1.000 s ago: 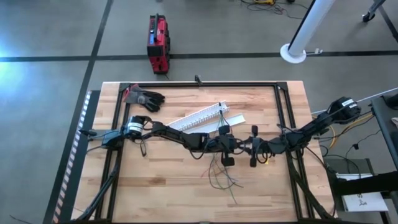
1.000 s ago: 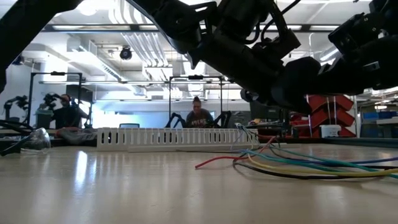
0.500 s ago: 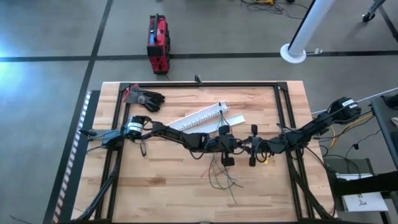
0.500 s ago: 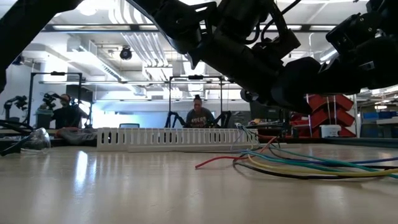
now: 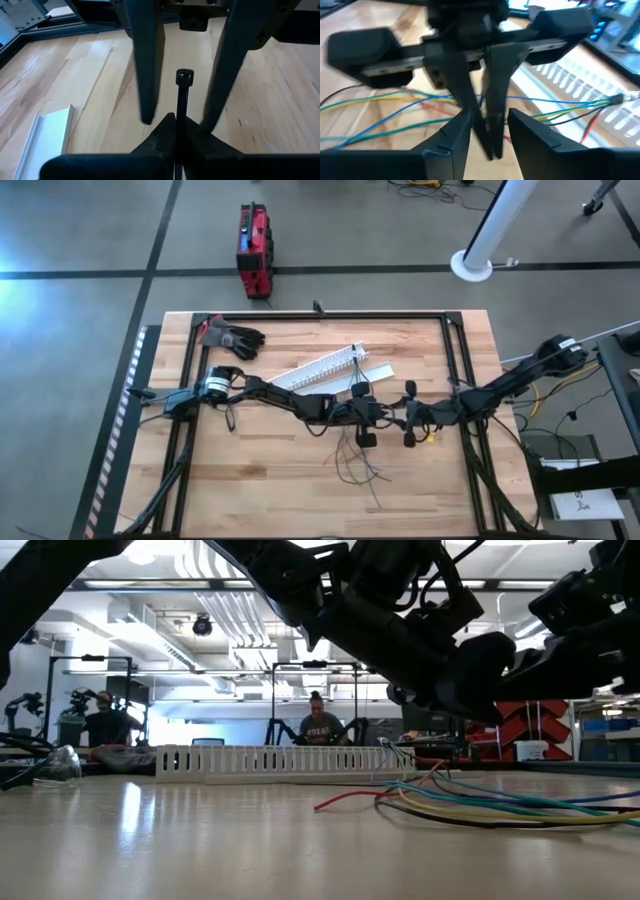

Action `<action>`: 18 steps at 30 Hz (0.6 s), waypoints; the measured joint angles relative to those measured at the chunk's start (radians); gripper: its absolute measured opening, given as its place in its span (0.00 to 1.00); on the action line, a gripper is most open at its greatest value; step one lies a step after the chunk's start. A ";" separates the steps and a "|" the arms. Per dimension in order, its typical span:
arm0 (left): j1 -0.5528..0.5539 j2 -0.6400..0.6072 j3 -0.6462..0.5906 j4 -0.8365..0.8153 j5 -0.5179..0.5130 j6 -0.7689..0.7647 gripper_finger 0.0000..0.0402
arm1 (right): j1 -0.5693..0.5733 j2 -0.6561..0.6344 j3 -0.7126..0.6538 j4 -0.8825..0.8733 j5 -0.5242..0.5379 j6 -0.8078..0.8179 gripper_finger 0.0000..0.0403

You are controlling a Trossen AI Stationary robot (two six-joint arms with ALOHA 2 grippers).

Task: Ziptie cables
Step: Insert the pointed tail of the zip tie through the locking head to form a loop

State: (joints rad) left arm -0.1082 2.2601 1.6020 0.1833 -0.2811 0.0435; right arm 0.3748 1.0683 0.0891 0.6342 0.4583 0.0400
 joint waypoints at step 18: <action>-0.016 0.000 0.000 0.011 0.000 -0.015 0.00 | 0.000 -0.008 -0.002 0.025 -0.095 -0.089 0.07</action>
State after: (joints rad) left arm -0.1246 2.2601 1.6020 0.1942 -0.2813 0.0288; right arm 0.3748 1.0599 0.0870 0.6597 0.3631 -0.0489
